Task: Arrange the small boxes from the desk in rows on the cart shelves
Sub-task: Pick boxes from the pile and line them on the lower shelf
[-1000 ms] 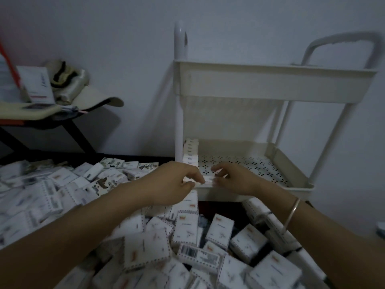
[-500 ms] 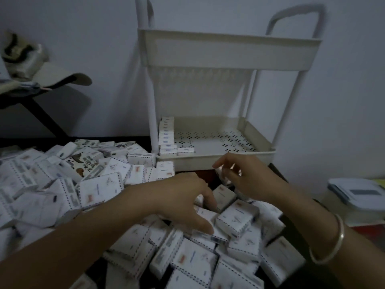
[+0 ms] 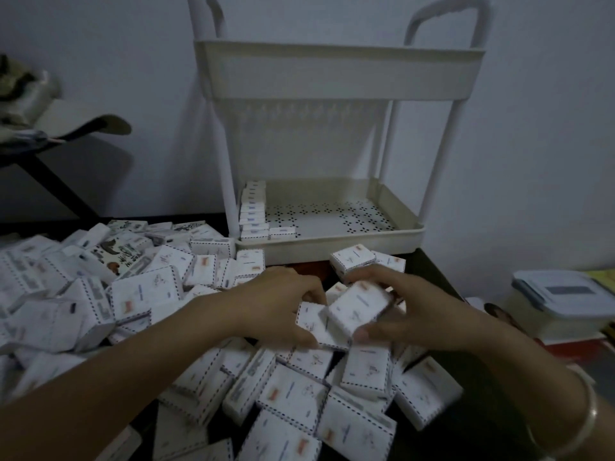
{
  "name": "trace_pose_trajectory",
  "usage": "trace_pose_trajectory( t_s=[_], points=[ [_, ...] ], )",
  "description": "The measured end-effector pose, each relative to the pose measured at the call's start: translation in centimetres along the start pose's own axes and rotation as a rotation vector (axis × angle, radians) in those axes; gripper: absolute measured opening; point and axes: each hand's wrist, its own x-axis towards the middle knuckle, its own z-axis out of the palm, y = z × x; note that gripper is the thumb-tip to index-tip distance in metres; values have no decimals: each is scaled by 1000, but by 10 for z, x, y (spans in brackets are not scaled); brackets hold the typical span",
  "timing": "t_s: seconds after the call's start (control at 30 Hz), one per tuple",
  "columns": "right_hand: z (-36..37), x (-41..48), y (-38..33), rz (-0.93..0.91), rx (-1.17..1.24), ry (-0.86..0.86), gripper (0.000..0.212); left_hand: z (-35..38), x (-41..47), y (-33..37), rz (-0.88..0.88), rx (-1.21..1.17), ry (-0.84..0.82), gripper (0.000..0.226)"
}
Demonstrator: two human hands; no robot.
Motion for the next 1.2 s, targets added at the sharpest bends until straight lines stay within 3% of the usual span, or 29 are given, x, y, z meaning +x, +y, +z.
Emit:
trace_pose_trajectory(
  t_s=[0.17,0.37,0.57,0.7,0.83,1.0,1.2],
  points=[
    [0,9,16,-31,379,262,53,-8,2,-4,-1,-297,135,45],
    [0,31,22,30,559,376,38,-11,8,-19,-70,-510,205,41],
    [-8,73,12,-23,506,355,44,-20,15,-37,-255,-621,329,24],
    [-12,122,6,-67,521,372,59,-30,13,-52,-387,-688,376,34],
    [-16,182,11,-95,512,531,41,-37,7,-65,-404,-670,415,36],
    [-7,223,18,-111,337,497,36,-38,8,-74,-473,-678,459,22],
    [3,228,23,-129,270,201,33,-49,20,-77,-466,-557,576,26]
  ],
)
